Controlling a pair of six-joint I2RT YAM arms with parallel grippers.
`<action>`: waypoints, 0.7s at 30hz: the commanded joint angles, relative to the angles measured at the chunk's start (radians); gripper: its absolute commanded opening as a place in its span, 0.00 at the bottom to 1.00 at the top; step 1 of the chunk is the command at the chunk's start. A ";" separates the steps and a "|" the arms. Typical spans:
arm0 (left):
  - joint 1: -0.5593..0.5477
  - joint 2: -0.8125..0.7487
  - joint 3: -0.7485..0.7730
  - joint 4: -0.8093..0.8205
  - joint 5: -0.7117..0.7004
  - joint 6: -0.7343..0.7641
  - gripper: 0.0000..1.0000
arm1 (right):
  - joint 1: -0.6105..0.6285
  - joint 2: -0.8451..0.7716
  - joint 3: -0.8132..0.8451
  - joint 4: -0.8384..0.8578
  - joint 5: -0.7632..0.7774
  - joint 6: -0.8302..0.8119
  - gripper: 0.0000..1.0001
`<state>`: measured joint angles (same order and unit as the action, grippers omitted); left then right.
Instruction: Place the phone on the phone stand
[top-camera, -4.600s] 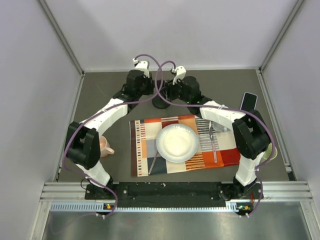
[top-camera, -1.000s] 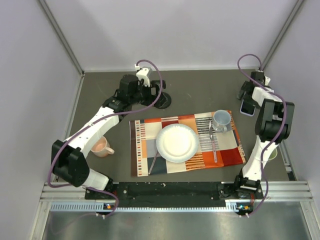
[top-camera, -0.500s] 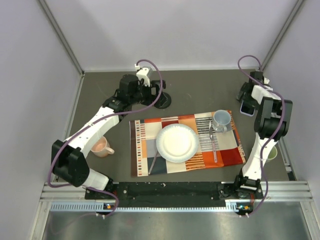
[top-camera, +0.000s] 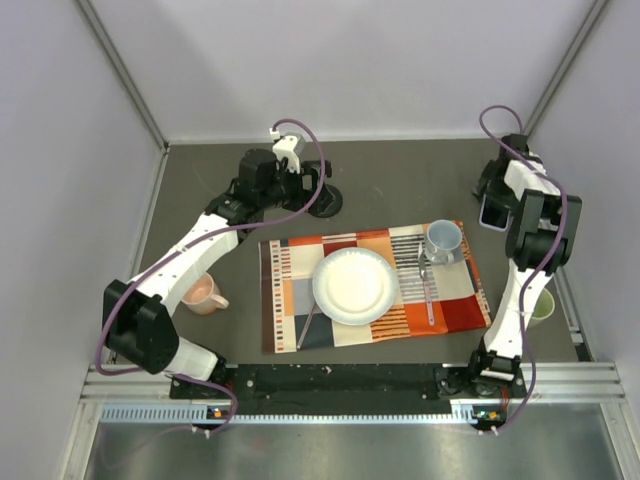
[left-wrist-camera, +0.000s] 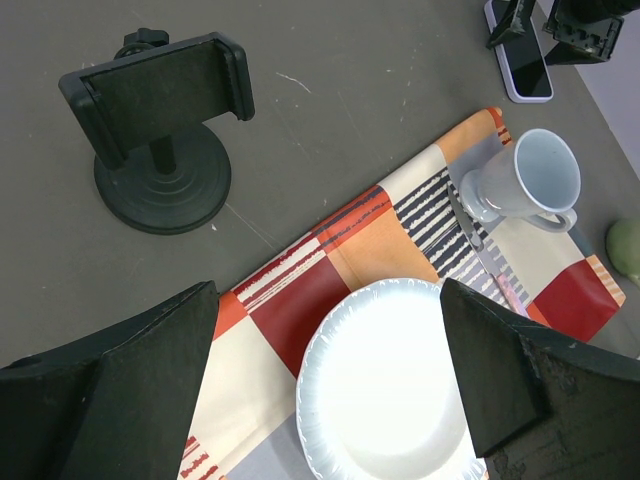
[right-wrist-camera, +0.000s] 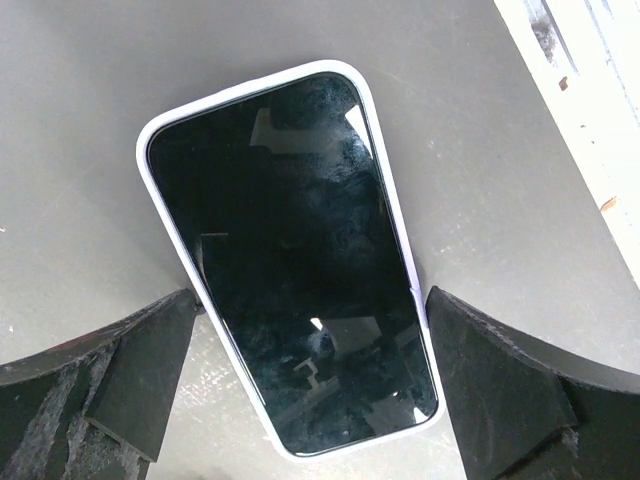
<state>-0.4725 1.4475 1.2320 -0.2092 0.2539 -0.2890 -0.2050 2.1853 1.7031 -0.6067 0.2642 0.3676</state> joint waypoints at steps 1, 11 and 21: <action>-0.005 -0.027 0.000 0.045 0.004 -0.002 0.98 | -0.007 0.045 0.064 -0.108 0.013 -0.001 0.99; -0.011 -0.033 0.011 0.022 -0.007 -0.006 0.97 | -0.022 0.062 0.075 -0.126 -0.098 -0.035 0.96; -0.014 -0.038 0.038 -0.018 -0.016 -0.004 0.97 | -0.036 0.057 0.064 -0.125 -0.157 -0.074 0.94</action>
<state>-0.4808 1.4464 1.2320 -0.2226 0.2447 -0.2897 -0.2348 2.2127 1.7569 -0.6750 0.1558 0.3271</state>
